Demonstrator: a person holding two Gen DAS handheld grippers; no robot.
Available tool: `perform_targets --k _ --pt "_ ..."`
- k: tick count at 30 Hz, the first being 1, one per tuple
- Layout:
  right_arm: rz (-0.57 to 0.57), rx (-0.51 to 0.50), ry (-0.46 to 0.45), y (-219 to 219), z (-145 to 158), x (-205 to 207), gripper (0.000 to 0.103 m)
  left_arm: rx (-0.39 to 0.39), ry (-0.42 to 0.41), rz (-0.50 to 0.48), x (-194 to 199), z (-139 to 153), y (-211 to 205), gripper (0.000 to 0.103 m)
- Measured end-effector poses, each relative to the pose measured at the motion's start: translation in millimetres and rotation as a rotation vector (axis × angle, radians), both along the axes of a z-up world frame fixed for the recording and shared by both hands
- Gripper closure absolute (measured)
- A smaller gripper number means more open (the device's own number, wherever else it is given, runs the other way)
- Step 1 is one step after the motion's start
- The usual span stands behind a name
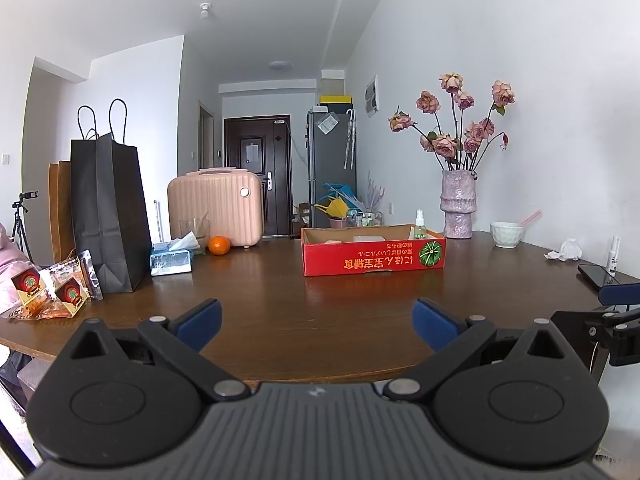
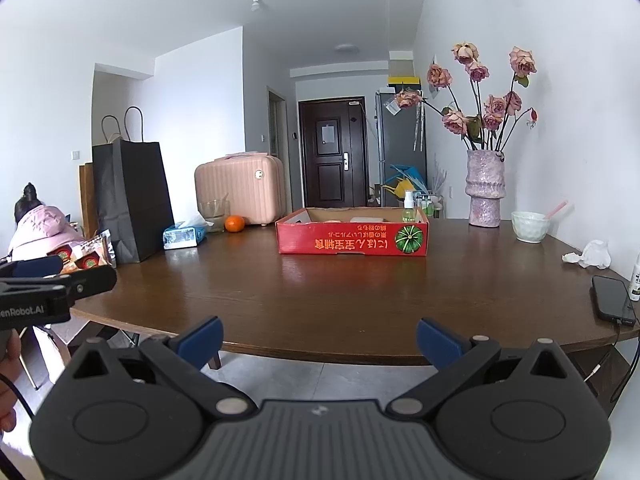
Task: Organize rigid objects
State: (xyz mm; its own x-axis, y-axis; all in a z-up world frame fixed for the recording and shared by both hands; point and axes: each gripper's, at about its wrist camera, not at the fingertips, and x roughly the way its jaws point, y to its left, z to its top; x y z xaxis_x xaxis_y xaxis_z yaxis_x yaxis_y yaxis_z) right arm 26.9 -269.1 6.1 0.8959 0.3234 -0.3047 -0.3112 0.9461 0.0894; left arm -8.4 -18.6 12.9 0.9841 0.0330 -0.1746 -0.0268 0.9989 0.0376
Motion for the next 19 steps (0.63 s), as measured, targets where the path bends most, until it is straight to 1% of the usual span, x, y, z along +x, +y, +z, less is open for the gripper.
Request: perform_targets --k 17,19 --pt "0.002 0.002 0.003 0.6 -1.5 1.3 0.000 -0.007 0.012 -0.013 1.1 0.7 -0.1 0.000" --pt "-0.002 0.006 0.002 0.3 -1.6 1.7 0.000 -0.006 0.009 -0.003 1.4 0.6 -0.2 0.000"
